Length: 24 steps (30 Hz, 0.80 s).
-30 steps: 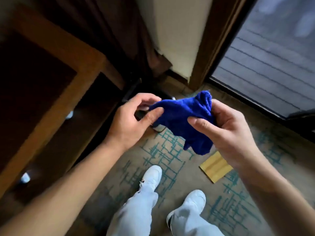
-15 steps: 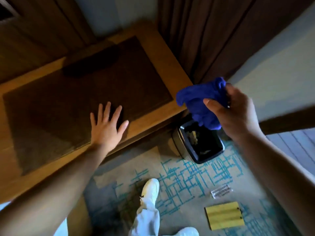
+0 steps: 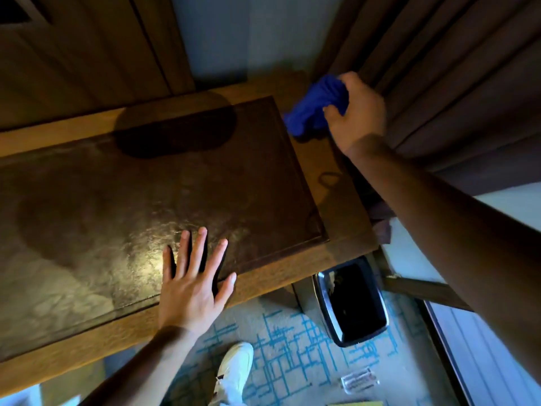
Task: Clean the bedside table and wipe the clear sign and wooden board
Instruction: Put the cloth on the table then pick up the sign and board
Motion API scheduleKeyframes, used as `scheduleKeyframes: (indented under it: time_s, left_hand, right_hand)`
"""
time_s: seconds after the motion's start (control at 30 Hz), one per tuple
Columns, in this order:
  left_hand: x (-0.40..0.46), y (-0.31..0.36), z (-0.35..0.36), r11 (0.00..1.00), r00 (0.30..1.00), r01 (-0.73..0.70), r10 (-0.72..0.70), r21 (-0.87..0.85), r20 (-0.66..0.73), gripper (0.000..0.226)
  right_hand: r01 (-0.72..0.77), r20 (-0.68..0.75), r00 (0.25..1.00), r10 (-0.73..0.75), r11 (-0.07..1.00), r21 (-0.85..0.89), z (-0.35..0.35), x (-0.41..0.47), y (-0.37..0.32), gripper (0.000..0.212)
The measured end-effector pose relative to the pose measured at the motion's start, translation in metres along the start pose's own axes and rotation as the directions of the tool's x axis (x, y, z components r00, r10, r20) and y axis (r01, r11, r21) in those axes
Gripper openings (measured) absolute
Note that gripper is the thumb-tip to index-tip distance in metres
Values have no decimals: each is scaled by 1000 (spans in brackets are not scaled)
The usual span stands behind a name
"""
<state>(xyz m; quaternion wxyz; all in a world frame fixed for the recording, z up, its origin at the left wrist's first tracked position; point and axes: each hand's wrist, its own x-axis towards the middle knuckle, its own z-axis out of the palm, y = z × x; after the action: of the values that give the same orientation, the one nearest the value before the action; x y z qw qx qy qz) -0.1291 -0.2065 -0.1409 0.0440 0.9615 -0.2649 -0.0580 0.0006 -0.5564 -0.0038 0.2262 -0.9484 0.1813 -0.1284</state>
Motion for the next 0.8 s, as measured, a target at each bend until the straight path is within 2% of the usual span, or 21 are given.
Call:
scheduleKeyframes:
  time_s: [0.23,0.37,0.47,0.6,0.8]
  left_hand:
    - [0,-1,0,1000,1000,-1,1,21,27,69]
    - [0,-2,2,999,1000,1,-2,33,31,69]
    - [0,0,1,1000,1000,3,-4,26,25,68]
    - [1,-1,1,1000,1000,10,-10,20,28,67]
    - [0,-2,1,1000,999,16,-16,9,38,68]
  right_hand:
    - [-1,-73,997,-15,979,-203,19,32,3,37]
    - [90,-26,994,-102,952,-292,36,32,5,33]
    - [133,60,991,-121,955,-266,53,14,9,36]
    - [171,137,981,-138,947,-270,69,-15,21,61]
    - [280,130,957,-258,940,-197,79,-38,43,53]
